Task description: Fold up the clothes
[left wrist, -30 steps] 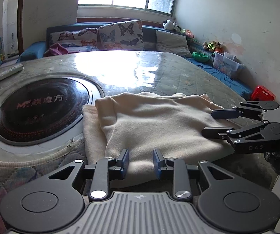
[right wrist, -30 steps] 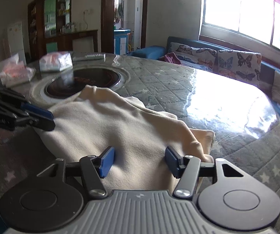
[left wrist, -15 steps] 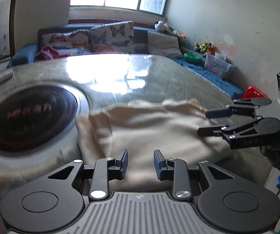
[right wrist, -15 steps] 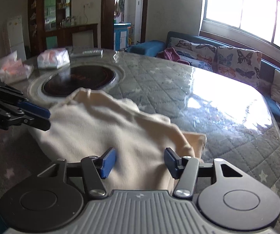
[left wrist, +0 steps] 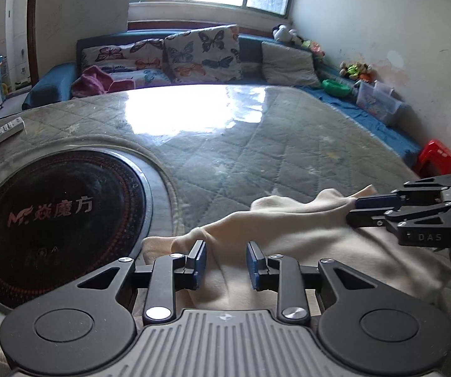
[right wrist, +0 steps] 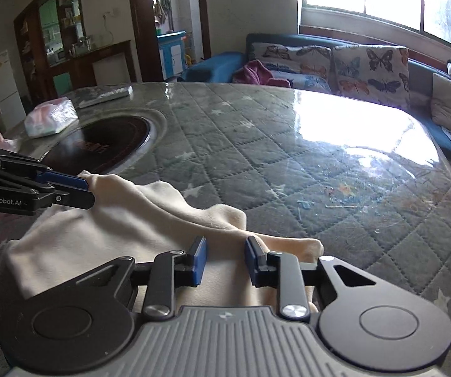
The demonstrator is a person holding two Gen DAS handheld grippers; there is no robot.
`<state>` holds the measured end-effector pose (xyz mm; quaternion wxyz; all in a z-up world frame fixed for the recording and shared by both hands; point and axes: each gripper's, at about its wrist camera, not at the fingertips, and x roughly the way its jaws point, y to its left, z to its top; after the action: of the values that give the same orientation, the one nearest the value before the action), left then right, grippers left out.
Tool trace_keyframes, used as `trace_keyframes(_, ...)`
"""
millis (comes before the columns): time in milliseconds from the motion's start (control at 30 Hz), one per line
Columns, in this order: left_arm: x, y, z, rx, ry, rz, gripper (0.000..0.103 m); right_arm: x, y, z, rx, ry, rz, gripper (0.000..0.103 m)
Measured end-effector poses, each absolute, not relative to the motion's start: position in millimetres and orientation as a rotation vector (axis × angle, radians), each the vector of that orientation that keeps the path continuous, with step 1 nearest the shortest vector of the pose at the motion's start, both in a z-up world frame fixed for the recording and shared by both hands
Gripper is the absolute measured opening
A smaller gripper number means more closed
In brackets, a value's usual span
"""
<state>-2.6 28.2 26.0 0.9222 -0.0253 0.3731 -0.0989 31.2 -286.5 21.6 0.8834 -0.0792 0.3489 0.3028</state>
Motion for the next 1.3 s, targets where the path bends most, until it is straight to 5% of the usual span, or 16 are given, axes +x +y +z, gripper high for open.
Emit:
trace_keyframes(567,2,22,27,-0.015,0.78,-0.184,0.04,36,-251,24,-0.228,0.709,0.652,0.027)
trace_keyframes(1300,-1,18,24,0.005,0.767,-0.16,0.04,-77,-228,26,-0.403,0.576,0.829,0.028)
